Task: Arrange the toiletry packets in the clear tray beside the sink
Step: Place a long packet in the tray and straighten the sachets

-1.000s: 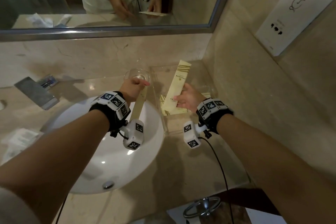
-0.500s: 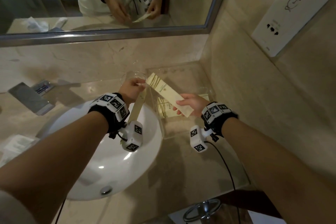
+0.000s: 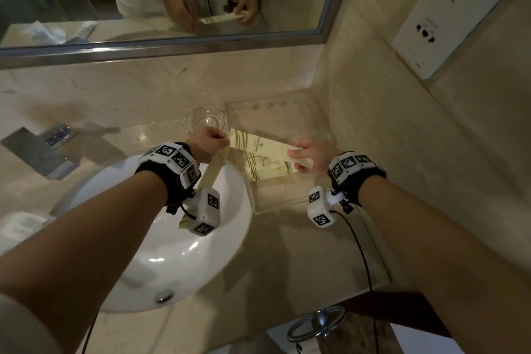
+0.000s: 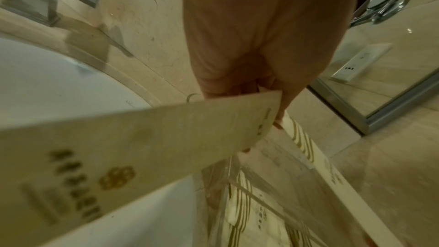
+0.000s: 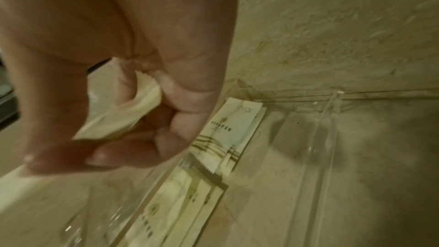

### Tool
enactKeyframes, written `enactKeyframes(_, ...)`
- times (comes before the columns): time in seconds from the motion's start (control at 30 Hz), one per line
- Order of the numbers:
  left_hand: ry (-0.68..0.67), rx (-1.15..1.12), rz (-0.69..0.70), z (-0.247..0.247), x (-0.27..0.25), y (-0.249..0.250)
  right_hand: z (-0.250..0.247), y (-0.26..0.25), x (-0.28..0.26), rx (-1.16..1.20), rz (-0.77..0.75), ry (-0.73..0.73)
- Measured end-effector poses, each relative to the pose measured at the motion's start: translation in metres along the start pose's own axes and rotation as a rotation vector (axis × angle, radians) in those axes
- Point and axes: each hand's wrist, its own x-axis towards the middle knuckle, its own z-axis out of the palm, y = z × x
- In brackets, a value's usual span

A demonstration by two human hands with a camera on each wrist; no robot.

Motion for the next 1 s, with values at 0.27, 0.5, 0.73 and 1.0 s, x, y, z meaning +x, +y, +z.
enactKeyframes(0.27,0.005,0.122,0.017,0.006,0.005,-0.003,-0.018,0.011,0.003,0.120,-0.040,0.302)
enactKeyframes(0.5,0.166,0.049,0.044,0.006,0.014,-0.010,-0.037,0.035,0.002,-0.201,0.115,0.319)
enactKeyframes(0.73,0.219,-0.019,0.056,0.009,0.019,-0.015,-0.023,0.049,0.008,-0.291,0.182,0.286)
enactKeyframes(1.0,0.214,-0.164,0.037,0.014,0.028,-0.021,-0.012,0.061,0.020,-0.002,0.285,0.386)
